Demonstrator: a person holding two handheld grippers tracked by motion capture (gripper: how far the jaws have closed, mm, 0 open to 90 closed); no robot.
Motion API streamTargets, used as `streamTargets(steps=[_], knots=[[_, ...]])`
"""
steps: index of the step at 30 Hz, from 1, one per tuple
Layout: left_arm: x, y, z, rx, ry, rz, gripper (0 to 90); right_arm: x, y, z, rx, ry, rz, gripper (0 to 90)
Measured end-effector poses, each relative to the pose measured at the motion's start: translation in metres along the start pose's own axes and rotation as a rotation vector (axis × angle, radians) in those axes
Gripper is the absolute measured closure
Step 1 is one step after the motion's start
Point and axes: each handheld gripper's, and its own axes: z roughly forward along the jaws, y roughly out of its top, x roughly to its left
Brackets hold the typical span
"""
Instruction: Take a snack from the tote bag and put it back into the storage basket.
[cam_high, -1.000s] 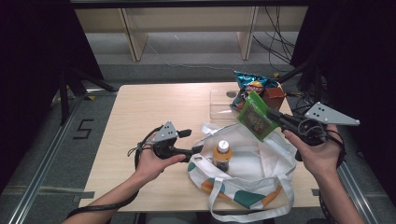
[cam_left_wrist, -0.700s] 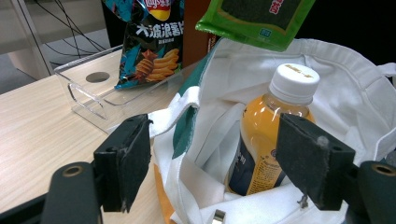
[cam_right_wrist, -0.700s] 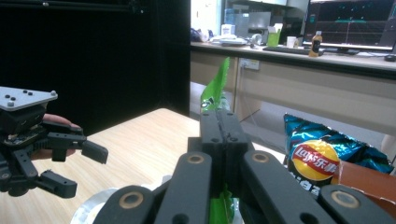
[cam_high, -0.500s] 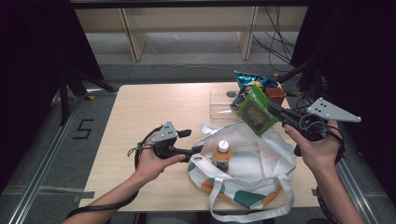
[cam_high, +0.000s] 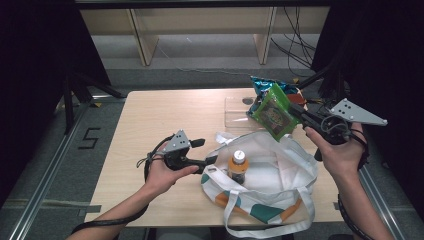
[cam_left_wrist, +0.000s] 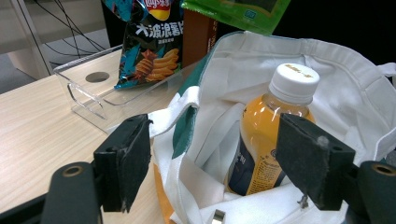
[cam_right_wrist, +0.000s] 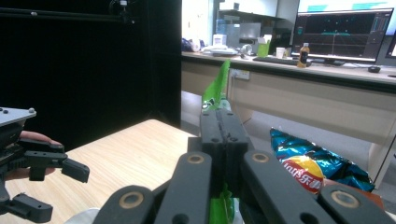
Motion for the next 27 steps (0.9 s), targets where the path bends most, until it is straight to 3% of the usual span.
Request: streamTargets(steps=[2,3,4,13,14,20,22,27], knots=[[0.0,0.0,0.0,-0.002,0.0,-0.002,26.0,-0.001,0.0,0.001,-0.008,-0.004,-0.001,90.0],[0.0,0.0,0.0,-0.002,0.0,-0.001,26.0,-0.004,0.001,0.003,-0.023,-0.007,-0.029,90.0],[0.0,0.0,0.0,-0.002,0.0,-0.001,26.1,-0.002,0.001,0.002,-0.006,-0.007,0.002,90.0],[0.0,0.0,0.0,0.0,-0.001,-0.001,26.1,-0.009,0.002,0.008,-0.011,-0.011,-0.022,90.0],[0.0,0.0,0.0,-0.001,-0.001,-0.001,26.1,-0.009,0.003,0.009,-0.007,-0.009,-0.004,90.0],[0.0,0.0,0.001,-0.004,-0.004,-0.004,26.1,-0.013,0.004,0.013,-0.017,-0.021,-0.019,90.0],[0.0,0.0,0.0,-0.003,0.0,-0.001,26.1,-0.013,0.004,0.014,-0.007,-0.029,0.008,90.0],[0.0,0.0,0.0,0.0,-0.001,0.001,26.0,-0.017,0.004,0.017,-0.006,-0.036,0.004,90.0]])
